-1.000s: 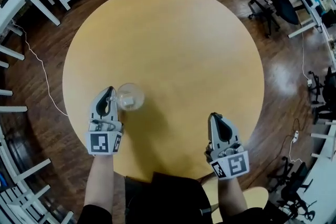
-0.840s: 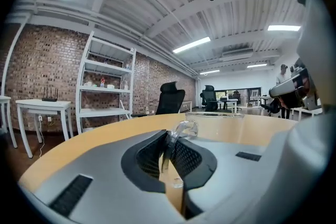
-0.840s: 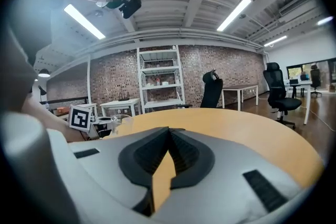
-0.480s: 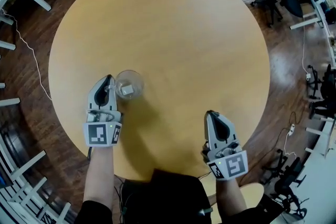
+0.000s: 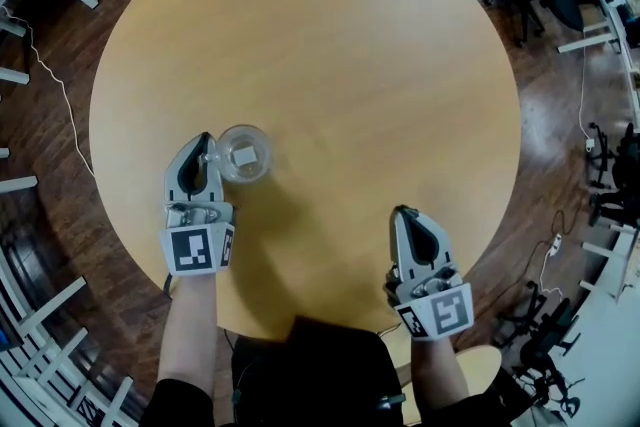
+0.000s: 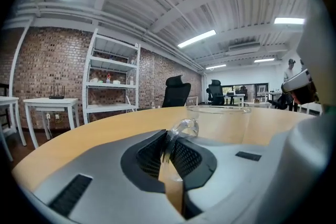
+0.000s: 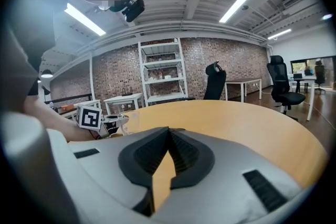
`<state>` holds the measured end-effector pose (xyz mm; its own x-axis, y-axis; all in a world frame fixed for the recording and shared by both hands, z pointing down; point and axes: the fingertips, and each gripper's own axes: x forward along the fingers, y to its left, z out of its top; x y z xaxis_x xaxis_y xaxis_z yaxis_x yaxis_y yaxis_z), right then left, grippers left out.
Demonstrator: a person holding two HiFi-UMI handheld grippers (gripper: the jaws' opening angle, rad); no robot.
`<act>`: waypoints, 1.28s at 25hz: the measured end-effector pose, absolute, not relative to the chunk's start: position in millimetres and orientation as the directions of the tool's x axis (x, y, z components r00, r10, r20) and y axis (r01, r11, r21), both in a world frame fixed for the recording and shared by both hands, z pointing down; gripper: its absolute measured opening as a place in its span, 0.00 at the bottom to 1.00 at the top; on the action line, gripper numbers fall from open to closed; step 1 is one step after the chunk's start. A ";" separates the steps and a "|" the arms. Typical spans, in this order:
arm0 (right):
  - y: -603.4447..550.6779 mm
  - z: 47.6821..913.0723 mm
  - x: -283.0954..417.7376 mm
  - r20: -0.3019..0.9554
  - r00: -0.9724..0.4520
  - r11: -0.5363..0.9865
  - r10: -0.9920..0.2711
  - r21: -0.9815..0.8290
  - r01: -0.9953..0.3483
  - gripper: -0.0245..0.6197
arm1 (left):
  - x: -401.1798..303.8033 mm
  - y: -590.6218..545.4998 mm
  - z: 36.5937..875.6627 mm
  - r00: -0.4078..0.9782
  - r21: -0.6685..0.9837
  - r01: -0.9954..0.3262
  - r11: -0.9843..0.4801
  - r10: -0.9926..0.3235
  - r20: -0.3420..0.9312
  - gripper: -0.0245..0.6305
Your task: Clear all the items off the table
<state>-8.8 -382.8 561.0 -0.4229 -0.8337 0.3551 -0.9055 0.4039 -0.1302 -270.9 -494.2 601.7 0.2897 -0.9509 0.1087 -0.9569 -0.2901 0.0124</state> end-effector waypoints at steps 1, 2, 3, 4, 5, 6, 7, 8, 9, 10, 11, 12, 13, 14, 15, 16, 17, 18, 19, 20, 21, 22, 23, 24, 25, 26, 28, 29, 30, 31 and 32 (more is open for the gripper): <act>-382.0 560.5 -8.4 0.354 -0.422 0.403 -0.835 -0.130 -0.906 0.04 | -271.5 -493.8 602.9 0.282 0.006 -0.959 -0.283 -0.952 0.120 0.04; -380.7 559.9 -7.7 0.354 -0.421 0.402 -0.835 -0.129 -0.906 0.04 | -272.4 -493.6 604.6 0.274 0.006 -0.961 -0.276 -0.953 0.132 0.04; -379.1 559.3 -7.0 0.354 -0.420 0.401 -0.836 -0.129 -0.907 0.04 | -274.0 -493.9 607.0 0.266 0.013 -0.964 -0.267 -0.953 0.148 0.04; -377.6 558.5 -6.6 0.353 -0.419 0.400 -0.837 -0.129 -0.907 0.04 | -276.4 -494.7 610.0 0.257 0.025 -0.966 -0.257 -0.952 0.165 0.04; -376.2 557.8 -6.7 0.352 -0.418 0.399 -0.837 -0.129 -0.908 0.04 | -279.4 -495.8 612.9 0.248 0.037 -0.969 -0.245 -0.952 0.181 0.04; -375.1 557.2 -7.1 0.350 -0.418 0.399 -0.838 -0.128 -0.908 0.04 | -282.5 -496.7 615.2 0.239 0.046 -0.971 -0.234 -0.952 0.193 0.08; -373.9 556.8 -7.9 0.348 -0.417 0.398 -0.840 -0.128 -0.908 0.04 | -284.8 -496.7 616.5 0.233 0.047 -0.973 -0.228 -0.951 0.202 0.13; -372.6 556.5 -8.7 0.347 -0.416 0.397 -0.841 -0.128 -0.909 0.04 | -285.9 -496.0 617.0 0.231 0.043 -0.973 -0.227 -0.951 0.207 0.16; -371.0 556.4 -9.6 0.346 -0.415 0.396 -0.841 -0.128 -0.909 0.04 | -286.2 -494.8 617.2 0.232 0.036 -0.973 -0.229 -0.950 0.211 0.16; -369.5 556.2 -10.5 0.346 -0.415 0.396 -0.841 -0.128 -0.909 0.04 | -286.3 -493.3 617.5 0.232 0.032 -0.972 -0.231 -0.949 0.215 0.16; -367.9 555.7 -11.3 0.344 -0.416 0.397 -0.842 -0.127 -0.909 0.04 | -286.4 -491.7 617.8 0.232 0.029 -0.972 -0.231 -0.948 0.219 0.16; -366.4 555.0 -11.5 0.343 -0.416 0.398 -0.842 -0.125 -0.909 0.04 | -286.2 -489.7 618.0 0.232 0.028 -0.973 -0.231 -0.947 0.221 0.16; -364.9 554.3 -11.3 0.341 -0.415 0.398 -0.843 -0.122 -0.909 0.04 | -285.9 -487.5 618.1 0.232 0.027 -0.972 -0.231 -0.947 0.222 0.16; -363.4 553.6 -11.0 0.342 -0.413 0.396 -0.844 -0.121 -0.910 0.04 | -285.7 -485.0 618.2 0.232 0.025 -0.972 -0.232 -0.947 0.222 0.16; -362.0 553.1 -10.9 0.343 -0.410 0.393 -0.845 -0.121 -0.912 0.04 | -286.0 -482.0 618.7 0.233 0.023 -0.972 -0.234 -0.946 0.224 0.16; -360.7 552.4 -11.3 0.343 -0.406 0.390 -0.847 -0.120 -0.913 0.04 | -286.8 -478.4 619.6 0.234 0.021 -0.972 -0.236 -0.945 0.229 0.16; -359.5 551.6 -12.0 0.343 -0.403 0.386 -0.849 -0.119 -0.915 0.04 | -288.4 -474.1 620.7 0.236 0.021 -0.971 -0.238 -0.943 0.236 0.16; -358.6 550.3 -13.0 0.340 -0.399 0.383 -0.852 -0.117 -0.916 0.04 | -290.6 -469.2 621.5 0.238 0.024 -0.971 -0.239 -0.941 0.242 0.16; -358.1 548.8 -14.0 0.335 -0.395 0.379 -0.855 -0.115 -0.918 0.04 | -293.2 -463.9 621.6 0.239 0.031 -0.971 -0.239 -0.940 0.245 0.16; -357.8 547.2 -14.8 0.329 -0.391 0.374 -0.860 -0.114 -0.920 0.04 | -295.9 -458.2 620.9 0.241 0.042 -0.970 -0.238 -0.939 0.245 0.16; -357.4 545.6 -15.3 0.323 -0.385 0.368 -0.864 -0.114 -0.923 0.04 | -298.4 -452.2 619.2 0.245 0.054 -0.969 -0.239 -0.938 0.244 0.16; -356.9 543.8 -15.7 0.318 -0.378 0.360 -0.869 -0.116 -0.926 0.04 | -301.2 -446.3 616.4 0.250 0.064 -0.968 -0.242 -0.938 0.240 0.16; -356.2 541.3 -16.3 0.311 -0.371 0.352 -0.875 -0.117 -0.929 0.04 | -304.3 -440.9 611.9 0.255 0.071 -0.967 -0.245 -0.938 0.233 0.16; -355.4 537.5 -17.3 0.302 -0.363 0.344 -0.881 -0.118 -0.932 0.04 | -308.1 -436.3 605.8 0.261 0.077 -0.965 -0.249 -0.939 0.223 0.16; -354.9 532.2 -18.7 0.290 -0.355 0.336 -0.889 -0.117 -0.935 0.04 | -312.7 -432.9 598.2 0.266 0.085 -0.964 -0.253 -0.941 0.209 0.16; -354.6 525.4 -20.5 0.274 -0.347 0.328 -0.897 -0.113 -0.938 0.04 | -318.1 -430.5 589.3 0.270 0.096 -0.962 -0.256 -0.943 0.193 0.16; -354.8 507.9 -22.4 0.235 -0.330 0.315 -0.914 -0.099 -0.944 0.04 | -328.3 -427.1 568.0 0.276 0.125 -0.958 -0.259 -0.949 0.154 0.16; -354.8 497.2 -20.9 0.211 -0.319 0.307 -0.924 -0.091 -0.947 0.04 | -331.9 -425.2 555.5 0.280 0.142 -0.955 -0.262 -0.951 0.131 0.16; -354.2 485.0 -17.2 0.184 -0.306 0.295 -0.934 -0.084 -0.952 0.04 | -334.1 -422.7 541.8 0.286 0.159 -0.950 -0.267 -0.952 0.106 0.15; -352.7 471.3 -11.6 0.154 -0.287 0.278 -0.945 -0.079 -0.957 0.04 | -335.2 -419.7 527.1 0.294 0.178 -0.944 -0.276 -0.953 0.080 0.15; -350.5 456.5 -4.7 0.123 -0.265 0.257 -0.956 -0.076 -0.963 0.04 | -335.5 -416.8 511.8 0.304 0.199 -0.937 -0.289 -0.951 0.050 0.15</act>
<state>-4.7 -350.5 456.5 -0.2650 -0.9564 0.1231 -0.9634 0.2572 -0.0762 -335.5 -416.8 511.8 0.3038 -0.9514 0.0501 -0.9366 -0.2886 0.1987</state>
